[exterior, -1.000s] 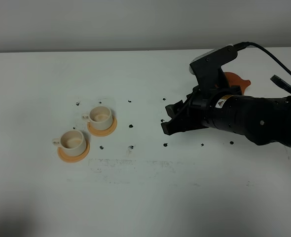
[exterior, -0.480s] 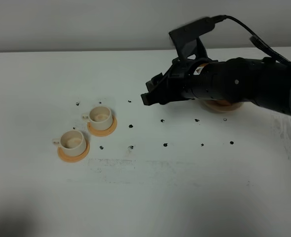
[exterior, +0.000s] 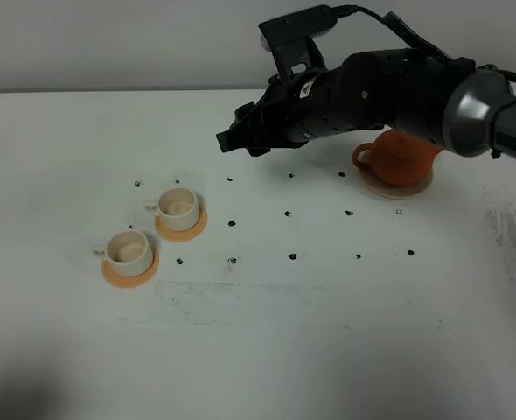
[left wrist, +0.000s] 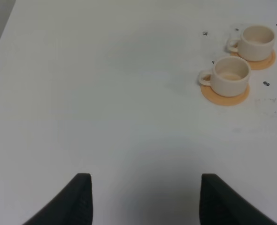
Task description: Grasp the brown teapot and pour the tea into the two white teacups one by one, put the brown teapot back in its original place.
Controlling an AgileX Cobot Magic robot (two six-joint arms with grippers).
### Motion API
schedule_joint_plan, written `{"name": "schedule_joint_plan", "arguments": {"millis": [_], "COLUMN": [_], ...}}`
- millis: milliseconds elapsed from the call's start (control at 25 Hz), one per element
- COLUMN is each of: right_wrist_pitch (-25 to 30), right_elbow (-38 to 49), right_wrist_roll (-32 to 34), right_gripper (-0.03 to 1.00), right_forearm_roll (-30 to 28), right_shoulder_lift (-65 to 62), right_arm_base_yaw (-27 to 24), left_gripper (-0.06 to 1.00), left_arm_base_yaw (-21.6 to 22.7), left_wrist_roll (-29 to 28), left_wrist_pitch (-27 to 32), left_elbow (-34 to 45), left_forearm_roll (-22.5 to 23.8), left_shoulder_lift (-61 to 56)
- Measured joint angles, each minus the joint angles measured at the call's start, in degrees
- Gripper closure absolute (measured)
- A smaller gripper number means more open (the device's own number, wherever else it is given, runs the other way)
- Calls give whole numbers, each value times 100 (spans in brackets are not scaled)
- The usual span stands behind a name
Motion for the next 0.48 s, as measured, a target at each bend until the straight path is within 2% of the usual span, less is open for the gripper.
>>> {"name": "schedule_joint_plan", "arguments": {"millis": [240,480], "right_wrist_pitch": [116,-73], "right_elbow": [-44,-44], "right_wrist_roll": [137,179], "right_gripper": [48,48], "right_forearm_roll": [-202,-235], "right_shoulder_lift": [94,260], "right_arm_base_yaw": [0,0], "left_gripper": [44,44], "left_arm_base_yaw": [0,0], "left_wrist_roll": [0,0], "left_wrist_pitch": [0,0], "left_elbow": [0,0], "left_forearm_roll": [0,0], "left_shoulder_lift": [0,0]}}
